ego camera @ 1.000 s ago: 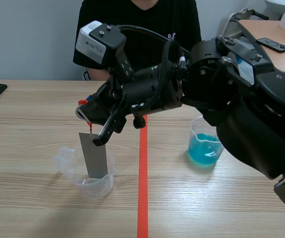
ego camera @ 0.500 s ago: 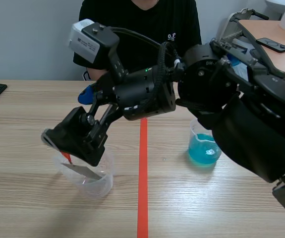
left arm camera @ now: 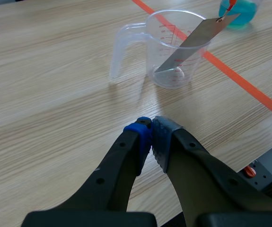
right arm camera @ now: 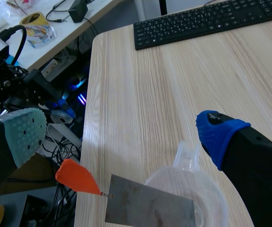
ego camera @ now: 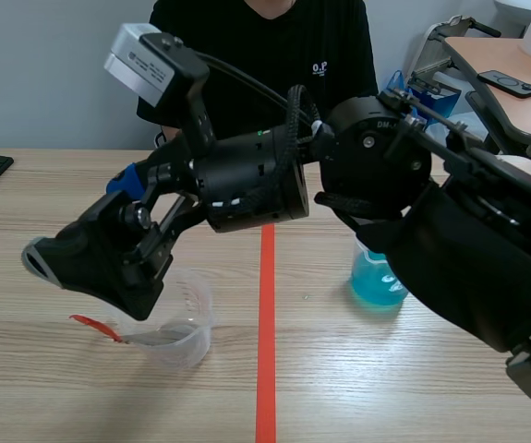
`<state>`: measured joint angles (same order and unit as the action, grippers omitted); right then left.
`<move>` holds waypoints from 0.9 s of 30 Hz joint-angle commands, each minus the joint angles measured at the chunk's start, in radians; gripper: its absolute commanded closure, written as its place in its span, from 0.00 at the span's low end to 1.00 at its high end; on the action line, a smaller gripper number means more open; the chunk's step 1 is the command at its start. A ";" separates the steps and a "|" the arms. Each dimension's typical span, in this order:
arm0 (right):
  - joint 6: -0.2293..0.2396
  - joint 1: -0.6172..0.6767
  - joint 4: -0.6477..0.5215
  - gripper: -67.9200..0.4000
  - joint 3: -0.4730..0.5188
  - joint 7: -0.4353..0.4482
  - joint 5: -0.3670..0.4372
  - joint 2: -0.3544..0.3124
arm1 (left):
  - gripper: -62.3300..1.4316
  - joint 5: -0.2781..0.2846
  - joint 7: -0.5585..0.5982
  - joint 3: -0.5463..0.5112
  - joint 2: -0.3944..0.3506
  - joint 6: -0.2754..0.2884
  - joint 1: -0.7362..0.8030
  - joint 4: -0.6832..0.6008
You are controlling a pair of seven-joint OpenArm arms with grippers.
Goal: Do the redox reaction experiment.
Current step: 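Return to the home posture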
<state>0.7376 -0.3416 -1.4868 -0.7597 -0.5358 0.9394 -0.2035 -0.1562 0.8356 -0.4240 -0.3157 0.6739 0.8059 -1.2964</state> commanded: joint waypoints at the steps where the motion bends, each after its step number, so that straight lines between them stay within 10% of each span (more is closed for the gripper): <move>1: 0.008 -0.001 -0.027 0.00 0.009 0.068 0.011 -0.039 | 0.93 0.010 0.013 0.001 -0.011 -0.006 0.009 -0.017; 14: -0.116 0.189 -0.200 0.00 0.119 0.455 -0.150 -0.408 | 0.79 0.068 0.117 0.013 -0.077 -0.058 0.095 -0.031; 27: -0.223 0.567 -0.385 0.00 0.434 0.581 -0.155 -0.711 | 0.04 0.126 0.171 0.014 -0.203 -0.064 0.216 -0.117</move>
<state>0.5156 0.2256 -1.8542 -0.3412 0.0250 0.7715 -0.9142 -0.0540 0.9852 -0.4107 -0.5106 0.6102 1.0012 -1.3907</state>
